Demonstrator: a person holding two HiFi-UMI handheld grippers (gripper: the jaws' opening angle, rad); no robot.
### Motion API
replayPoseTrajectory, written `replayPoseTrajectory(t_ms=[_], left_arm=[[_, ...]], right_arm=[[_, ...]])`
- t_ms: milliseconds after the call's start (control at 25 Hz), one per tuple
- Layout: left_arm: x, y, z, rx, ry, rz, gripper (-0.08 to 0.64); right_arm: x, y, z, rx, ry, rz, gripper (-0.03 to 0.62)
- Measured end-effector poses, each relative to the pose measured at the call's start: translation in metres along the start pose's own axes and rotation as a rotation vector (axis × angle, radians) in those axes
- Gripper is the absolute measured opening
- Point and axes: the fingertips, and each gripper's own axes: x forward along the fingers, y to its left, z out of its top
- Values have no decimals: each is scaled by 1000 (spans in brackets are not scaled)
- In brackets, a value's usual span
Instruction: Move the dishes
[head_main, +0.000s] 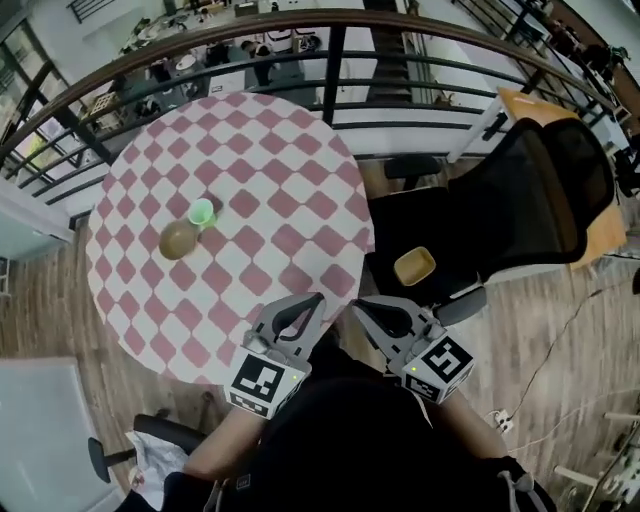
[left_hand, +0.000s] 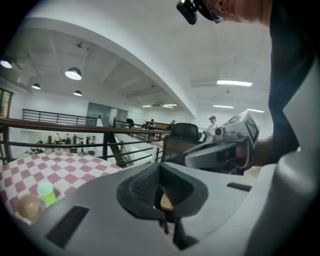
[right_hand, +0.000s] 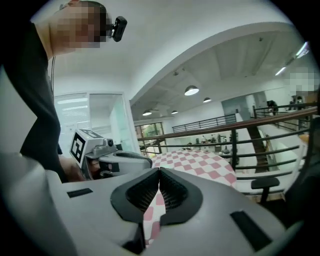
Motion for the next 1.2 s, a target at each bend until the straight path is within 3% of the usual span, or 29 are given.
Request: replayPoseTrajectory(t_ms=[120,280,440,640,840,920,1200], left_arm=[[25,-35,0,15,19,-120,3],[49,-85,7,50,25,-221,4],[76,-135,5,70,55,-261,4],[123,-173,7,98,86,-162,5],[180,-227,9,27,52,-80,4],[192,-243,8,16,60,-69,3],[198,-237,10,-20,52,25,3]], right_arm=[[-41,-10,-6,26,-18,-110,21],[-94,-23,-22,75,-47,-224,21],[-142,-41,-28,79,-83,-251,21],[-195,-81,-39,67,-92,-172,21],[-268,-137,-62,-15,7,-102,21],[-287,-154,-65,-5,20,-102,21],[-278,-173,-69,38,35,-33,21]])
